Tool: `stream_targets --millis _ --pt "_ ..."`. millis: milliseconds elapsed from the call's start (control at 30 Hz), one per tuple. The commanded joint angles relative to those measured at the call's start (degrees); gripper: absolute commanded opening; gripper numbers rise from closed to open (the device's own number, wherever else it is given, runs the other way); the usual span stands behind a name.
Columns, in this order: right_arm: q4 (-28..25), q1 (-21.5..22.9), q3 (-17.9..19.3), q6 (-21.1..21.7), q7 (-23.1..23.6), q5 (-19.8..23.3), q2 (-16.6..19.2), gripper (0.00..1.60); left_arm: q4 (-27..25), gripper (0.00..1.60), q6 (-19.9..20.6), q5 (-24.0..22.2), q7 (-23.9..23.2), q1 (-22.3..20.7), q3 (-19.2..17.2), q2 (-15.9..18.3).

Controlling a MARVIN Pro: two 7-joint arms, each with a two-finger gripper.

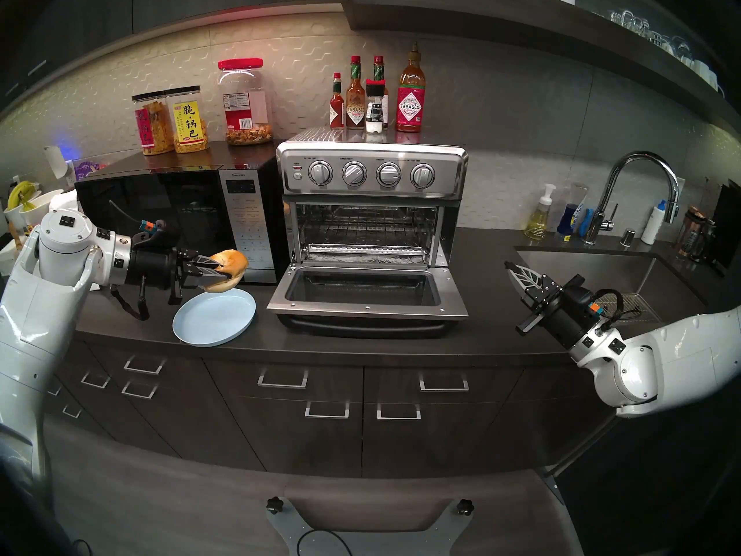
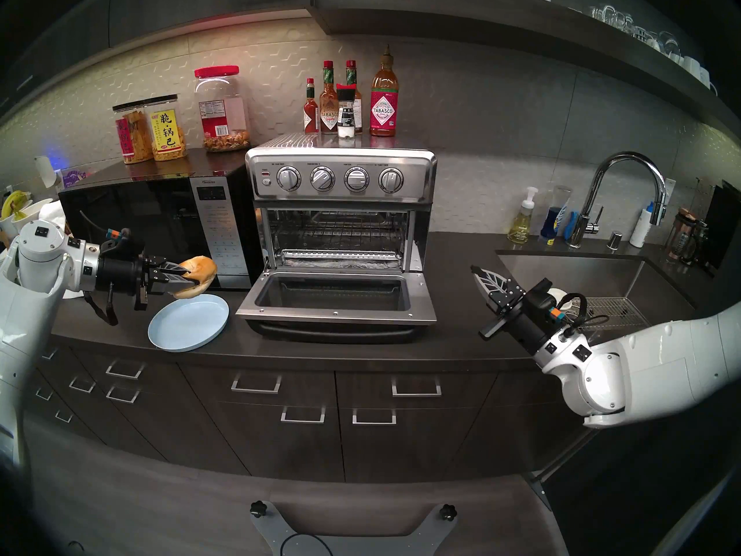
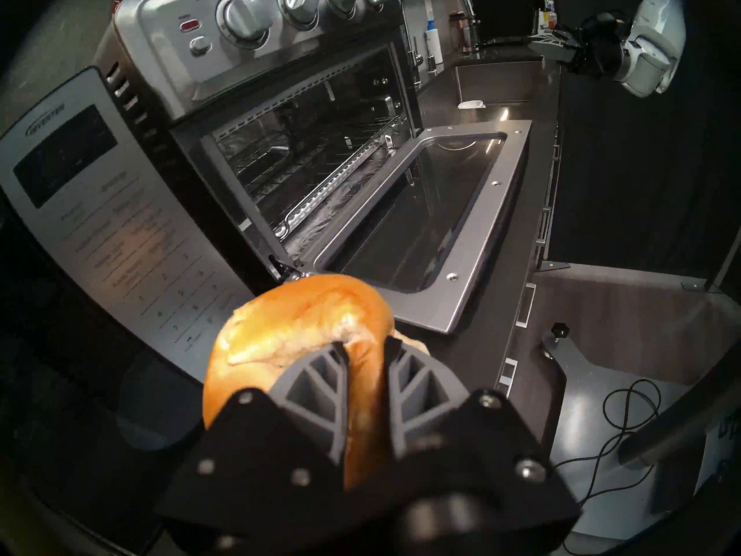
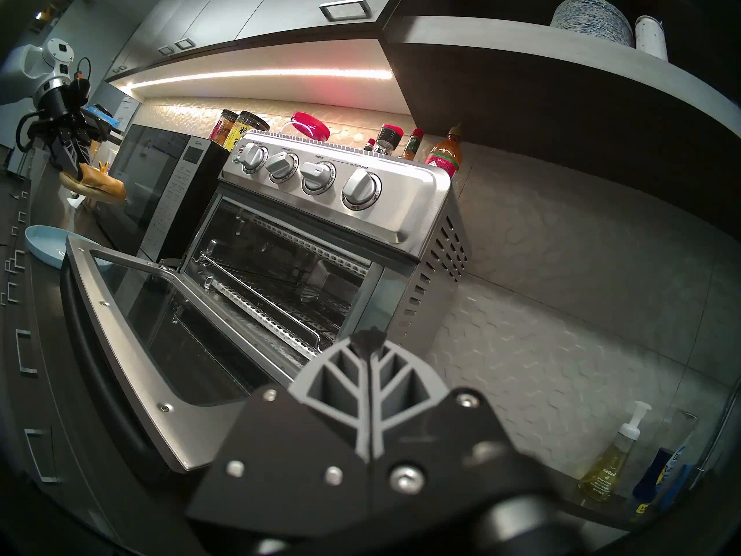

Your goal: Open the oven and place the bagel inside on the rack

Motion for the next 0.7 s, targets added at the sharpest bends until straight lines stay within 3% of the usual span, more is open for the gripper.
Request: stream_targets --millis 0,333,367,433,467,500,667 --pt "-0.1 0.7 0.5 0.0 -0.1 -0.1 -0.1 0.00 -3.5 0.00 1.8 -0.6 1.4 0.3 -1.0 -1.3" --pt "-0.1 0.6 0.5 -0.1 -0.1 -0.1 -0.1 0.00 0.2 0.00 3.1 1.2 3.2 -8.6 7.7 -2.9" --pt "-0.1 0.6 0.5 -0.1 -0.1 -0.1 -0.1 0.00 -0.2 0.00 3.1 1.0 4.3 -8.0 7.5 -3.0" --pt "-0.1 0.6 0.5 -0.1 -0.1 -0.1 -0.1 0.00 1.6 0.00 3.3 1.8 3.5 -11.1 9.7 -3.5" --pt "-0.1 0.6 0.5 -0.1 -0.1 -0.1 -0.1 0.00 -0.1 0.00 3.1 1.3 5.2 -8.5 8.1 -3.6" --pt "-0.1 0.6 0.5 -0.1 -0.1 -0.1 -0.1 0.00 1.2 0.00 3.2 1.9 4.3 -10.7 9.7 -3.7" --pt "-0.1 0.6 0.5 -0.1 -0.1 -0.1 -0.1 0.00 1.9 0.00 3.5 3.1 4.7 -12.9 11.6 -4.9"
